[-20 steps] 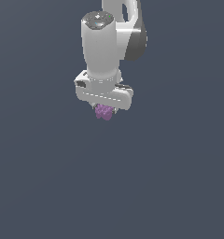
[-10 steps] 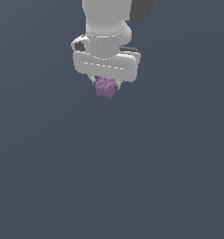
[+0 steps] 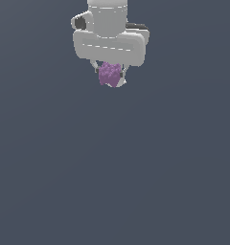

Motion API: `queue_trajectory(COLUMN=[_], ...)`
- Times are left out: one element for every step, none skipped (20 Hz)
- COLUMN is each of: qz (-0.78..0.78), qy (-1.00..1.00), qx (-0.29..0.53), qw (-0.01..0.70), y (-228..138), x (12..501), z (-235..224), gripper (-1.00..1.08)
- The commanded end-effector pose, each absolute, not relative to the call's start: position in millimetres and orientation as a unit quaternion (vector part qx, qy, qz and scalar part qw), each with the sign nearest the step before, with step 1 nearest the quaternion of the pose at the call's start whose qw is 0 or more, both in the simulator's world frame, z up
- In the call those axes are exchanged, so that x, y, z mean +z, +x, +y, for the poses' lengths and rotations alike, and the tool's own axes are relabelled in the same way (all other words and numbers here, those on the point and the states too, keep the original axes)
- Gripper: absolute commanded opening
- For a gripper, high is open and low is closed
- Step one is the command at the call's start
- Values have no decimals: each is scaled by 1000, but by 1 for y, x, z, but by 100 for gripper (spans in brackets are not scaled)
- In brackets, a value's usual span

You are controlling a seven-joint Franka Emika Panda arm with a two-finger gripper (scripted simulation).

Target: Pick up the object and move it to a goal position.

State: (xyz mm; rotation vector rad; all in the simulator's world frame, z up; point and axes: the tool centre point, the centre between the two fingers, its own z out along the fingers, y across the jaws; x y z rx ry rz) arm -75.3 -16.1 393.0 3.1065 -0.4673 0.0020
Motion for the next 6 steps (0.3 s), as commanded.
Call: queue_trajectory(qz=[-149,-149,-149,-149,-149,-149], qy=[989,989,989,989,989,989], qx=[0,0,0,0,0,0], qw=[0,0,0,0,0,0], y=[-76,-76,-76,-75,-75,-75], x=[397,397,397,396,395,395], z=[-16,-16,-16,-16,-16,-16], gripper=[-100,-100,-100,-100,-100,-100])
